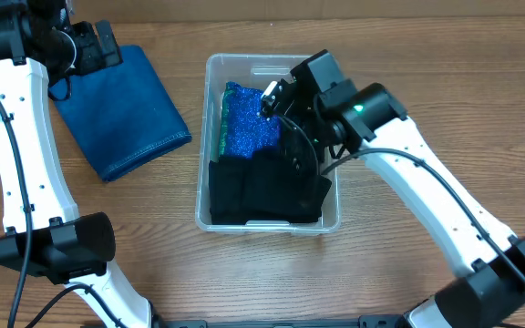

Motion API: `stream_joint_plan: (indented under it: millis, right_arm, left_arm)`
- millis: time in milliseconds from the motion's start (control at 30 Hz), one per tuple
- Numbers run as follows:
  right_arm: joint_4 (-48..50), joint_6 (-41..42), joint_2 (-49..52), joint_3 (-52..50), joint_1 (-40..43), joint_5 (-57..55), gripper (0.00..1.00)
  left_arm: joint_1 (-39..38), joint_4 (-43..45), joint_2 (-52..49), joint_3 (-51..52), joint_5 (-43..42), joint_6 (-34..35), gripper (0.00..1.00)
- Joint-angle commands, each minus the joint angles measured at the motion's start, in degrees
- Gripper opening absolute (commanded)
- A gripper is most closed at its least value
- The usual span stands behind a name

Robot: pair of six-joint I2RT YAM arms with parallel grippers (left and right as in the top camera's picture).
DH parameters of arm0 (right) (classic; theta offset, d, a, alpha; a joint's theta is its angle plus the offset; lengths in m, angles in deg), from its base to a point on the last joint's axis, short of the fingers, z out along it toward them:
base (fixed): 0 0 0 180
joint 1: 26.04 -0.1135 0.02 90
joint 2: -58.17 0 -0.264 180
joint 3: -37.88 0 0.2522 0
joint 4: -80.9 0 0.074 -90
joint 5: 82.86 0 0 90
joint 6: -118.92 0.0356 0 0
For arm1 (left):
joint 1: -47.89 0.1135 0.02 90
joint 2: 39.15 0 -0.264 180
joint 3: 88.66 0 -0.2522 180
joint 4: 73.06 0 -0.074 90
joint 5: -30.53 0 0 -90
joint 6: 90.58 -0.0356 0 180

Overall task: Pack container
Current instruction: 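Lower the black cloth into the bin and press it down, then withdraw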

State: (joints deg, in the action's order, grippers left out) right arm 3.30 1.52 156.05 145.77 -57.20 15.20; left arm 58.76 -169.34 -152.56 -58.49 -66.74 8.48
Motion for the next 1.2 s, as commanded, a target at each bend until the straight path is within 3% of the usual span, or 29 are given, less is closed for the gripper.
stream_joint_plan:
  millis: [0,267,500,667,833,900,933,967,1033,1167]
  right_arm:
    - [-0.8,3.4,-0.7,0.1,-1.7,5.6,0.04]
    - [6.4,3.9,5.0,-9.6,-5.5,6.2,0.04]
    - [19.3,3.9,11.3,-18.8,-5.4,2.3,0.04]
    - [19.8,6.5,11.7,-17.2,-5.4,-0.3,0.04]
    - [13.4,11.7,5.2,-7.8,-5.3,-12.4,0.05]
    - [12.6,16.4,-0.3,-2.8,-3.1,-16.7,0.25]
    - [12.7,18.6,-2.6,-1.6,-1.4,-17.0,0.54]
    - [12.7,20.9,-4.7,-1.0,1.2,-17.0,0.75]
    - [11.8,25.8,-8.5,-0.9,8.1,-17.0,1.0]
    - [6.3,27.7,-9.8,-1.0,20.2,-12.6,1.0]
  left_arm:
    - [-0.2,0.2,0.6,-0.5,0.4,-0.3,1.0]
    - [-0.2,0.1,0.6,-0.5,0.4,-0.3,1.0]
    - [-0.2,0.0,0.6,-0.5,0.3,-0.3,1.0]
    - [-0.2,-0.3,0.6,-0.5,0.3,-0.3,1.0]
    - [-0.2,-0.4,0.6,-0.5,0.5,-1.4,1.0]
    - [0.5,-1.4,0.6,-0.5,1.2,-0.1,1.0]
    - [1.4,-2.1,0.6,-0.5,2.0,1.8,1.0]
    - [3.0,-2.7,0.6,-0.5,2.0,3.3,1.0]
    - [7.5,-3.1,0.6,-0.3,1.2,5.9,1.0]
    - [16.2,-1.2,0.5,3.0,-3.5,7.3,1.0]
